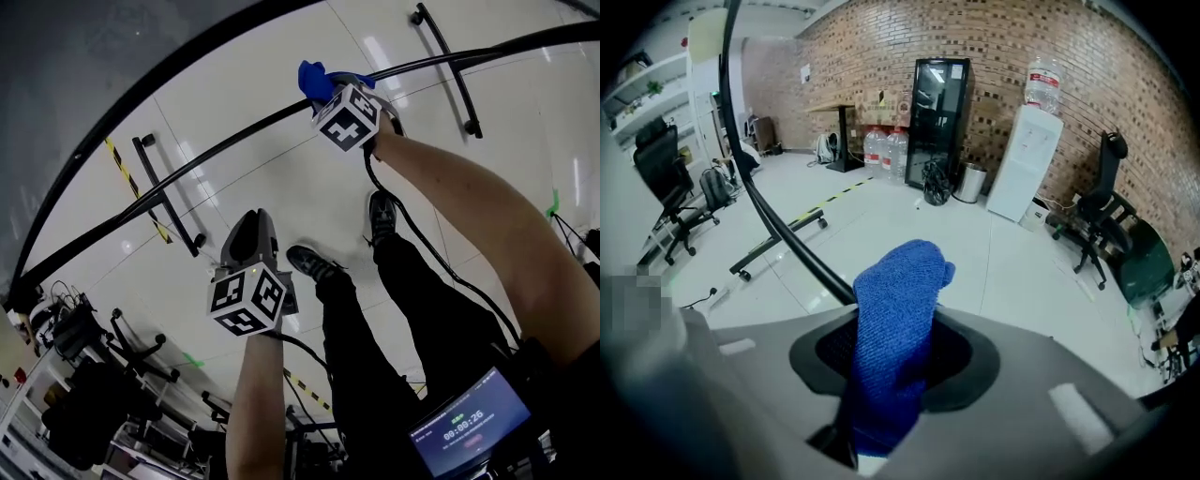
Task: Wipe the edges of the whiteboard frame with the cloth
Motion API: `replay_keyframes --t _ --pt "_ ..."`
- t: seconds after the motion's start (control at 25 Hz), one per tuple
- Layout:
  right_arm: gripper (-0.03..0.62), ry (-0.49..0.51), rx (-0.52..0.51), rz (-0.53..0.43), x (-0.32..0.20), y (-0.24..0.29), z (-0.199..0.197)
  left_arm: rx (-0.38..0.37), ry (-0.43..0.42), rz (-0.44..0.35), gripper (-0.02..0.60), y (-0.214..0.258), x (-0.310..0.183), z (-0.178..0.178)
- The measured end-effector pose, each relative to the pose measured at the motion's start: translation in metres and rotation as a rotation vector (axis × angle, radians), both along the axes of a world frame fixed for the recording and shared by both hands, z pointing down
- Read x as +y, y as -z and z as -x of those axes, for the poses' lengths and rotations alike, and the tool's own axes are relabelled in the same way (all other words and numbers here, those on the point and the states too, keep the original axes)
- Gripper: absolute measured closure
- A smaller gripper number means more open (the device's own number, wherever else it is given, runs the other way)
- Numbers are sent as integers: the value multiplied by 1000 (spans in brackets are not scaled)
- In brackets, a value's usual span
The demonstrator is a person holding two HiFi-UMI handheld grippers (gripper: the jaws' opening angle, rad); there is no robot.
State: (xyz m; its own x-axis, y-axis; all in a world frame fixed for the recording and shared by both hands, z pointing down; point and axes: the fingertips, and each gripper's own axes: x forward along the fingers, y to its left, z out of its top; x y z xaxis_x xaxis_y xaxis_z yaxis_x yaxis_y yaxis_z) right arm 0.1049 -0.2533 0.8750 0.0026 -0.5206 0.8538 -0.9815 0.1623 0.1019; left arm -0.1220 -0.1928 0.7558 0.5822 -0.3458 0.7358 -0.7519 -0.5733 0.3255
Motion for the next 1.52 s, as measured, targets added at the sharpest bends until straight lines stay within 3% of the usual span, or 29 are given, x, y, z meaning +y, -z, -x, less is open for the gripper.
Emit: replay_keyframes --t 0.28,0.48,0.72,0.92,1.08,1.28,1.52 --pt "453 6 21 -13 -21 -17 14 22 -6 55 514 -33 5 30" --pt "454 -43 17 18 -24 -23 43 35 36 61 514 -33 5 95" --pt "454 -1 47 40 -49 -13 112 24 111 29 514 -22 -18 185" --pt "461 19 72 61 -76 -12 153 24 169 10 514 -13 -43 235" --pt "461 42 74 62 -76 1 185 -12 206 10 514 2 -36 274" --pt "461 59 46 10 -95 -13 203 -39 288 46 514 -8 -40 280" --pt "459 114 19 -34 -110 -18 243 18 310 27 514 -9 -36 263"
